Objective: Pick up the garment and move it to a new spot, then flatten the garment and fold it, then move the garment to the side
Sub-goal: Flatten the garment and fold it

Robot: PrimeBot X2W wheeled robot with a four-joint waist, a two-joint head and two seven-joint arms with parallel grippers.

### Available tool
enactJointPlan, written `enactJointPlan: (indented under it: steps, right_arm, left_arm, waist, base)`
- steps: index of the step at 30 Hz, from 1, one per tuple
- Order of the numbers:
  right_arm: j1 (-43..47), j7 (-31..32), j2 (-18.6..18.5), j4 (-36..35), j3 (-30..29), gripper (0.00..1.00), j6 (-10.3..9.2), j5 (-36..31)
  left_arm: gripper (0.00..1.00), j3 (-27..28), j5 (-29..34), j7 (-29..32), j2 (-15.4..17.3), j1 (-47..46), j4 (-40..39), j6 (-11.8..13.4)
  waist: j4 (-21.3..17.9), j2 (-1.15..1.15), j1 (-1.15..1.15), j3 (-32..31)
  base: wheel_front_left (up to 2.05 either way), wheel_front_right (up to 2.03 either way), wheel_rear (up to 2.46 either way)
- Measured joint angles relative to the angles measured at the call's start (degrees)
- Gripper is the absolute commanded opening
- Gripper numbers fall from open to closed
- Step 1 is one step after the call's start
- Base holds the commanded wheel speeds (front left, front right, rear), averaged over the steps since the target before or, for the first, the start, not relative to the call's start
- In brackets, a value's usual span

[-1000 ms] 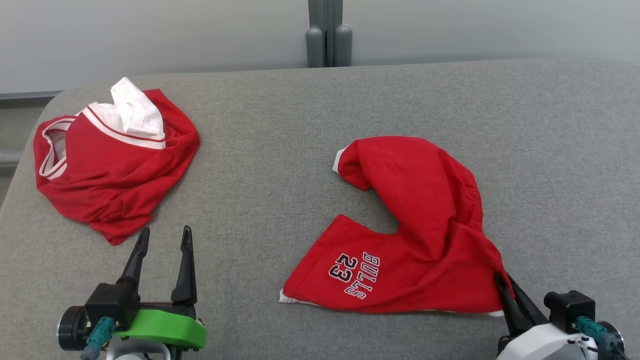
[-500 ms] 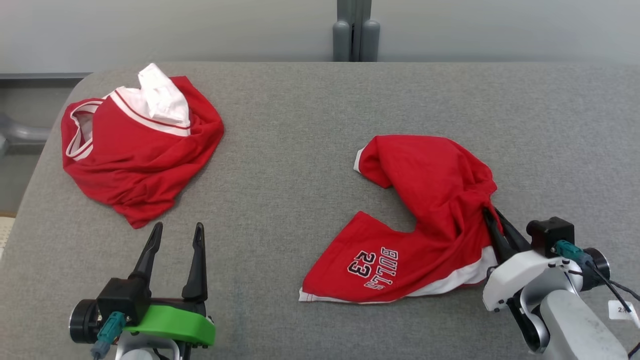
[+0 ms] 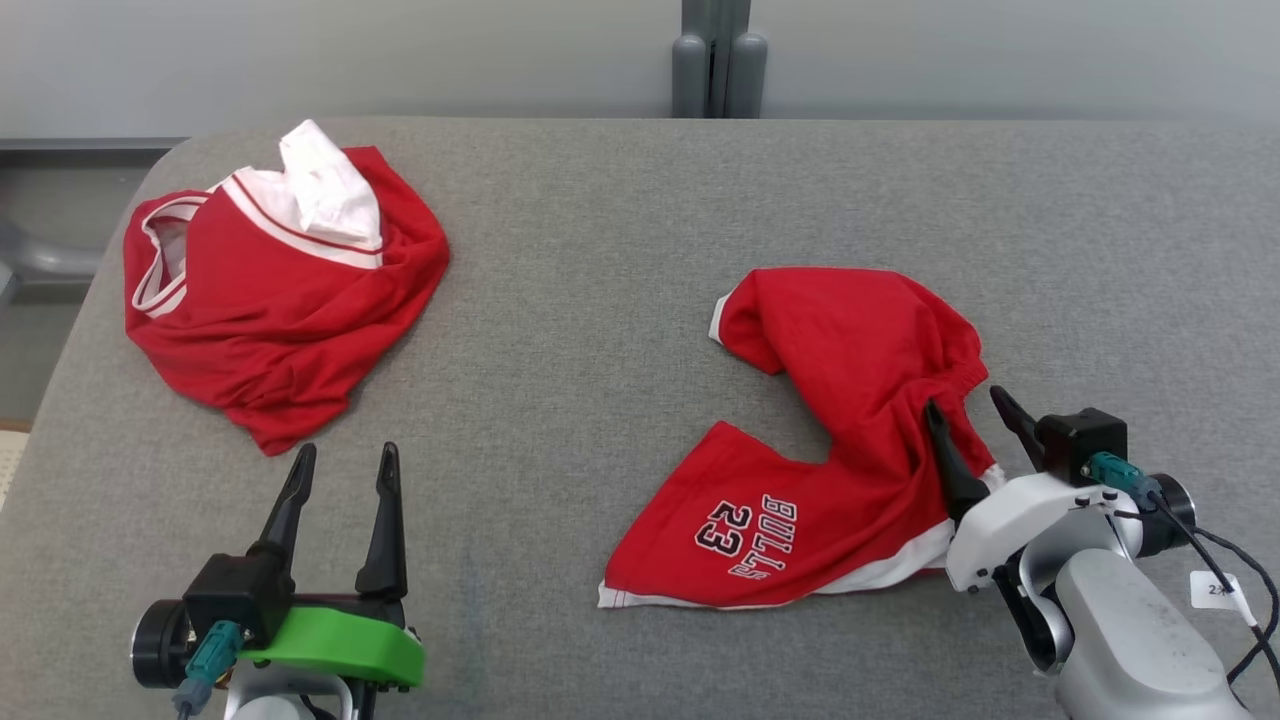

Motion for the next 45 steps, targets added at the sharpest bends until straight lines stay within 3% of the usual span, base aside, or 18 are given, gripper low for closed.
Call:
enactJointPlan:
  steps: [11,23,30,45]
  right_arm:
    - [12.47,-0.21,-0.86,-19.04,-2.53,1.00,0.00,-1.20]
    - [24.40,-0.21,1.41,-32.19,-8.03,1.00,0.00,-3.31]
    - [26.73,-0.21,2.58,-36.17,-8.78,1.00,0.00,-4.83]
    - [27.50,-0.21,2.81,-36.61,-8.25,1.00,0.00,-5.56]
  left_arm:
    - [1.00,2.63,0.58,0.00,-0.02,1.19,-0.82,0.00]
    - [1.00,4.79,1.75,0.00,-0.03,3.80,-1.55,0.00]
    - [1.00,5.78,2.12,0.00,-0.02,5.33,-1.89,0.00]
    - [1.00,6.08,2.53,0.00,0.40,6.42,-2.38,-0.01]
  waist:
    - [-4.66,0.00,0.00,-2.02]
    - [-7.37,0.00,0.00,-4.71]
    - [-7.73,0.00,0.00,-5.85]
    - [-6.49,0.00,0.00,-7.15]
  base:
    - [0.00,0.00,0.00]
    - [0.00,0.00,0.00]
    - [0.00,0.00,0.00]
    - [0.00,0.00,0.00]
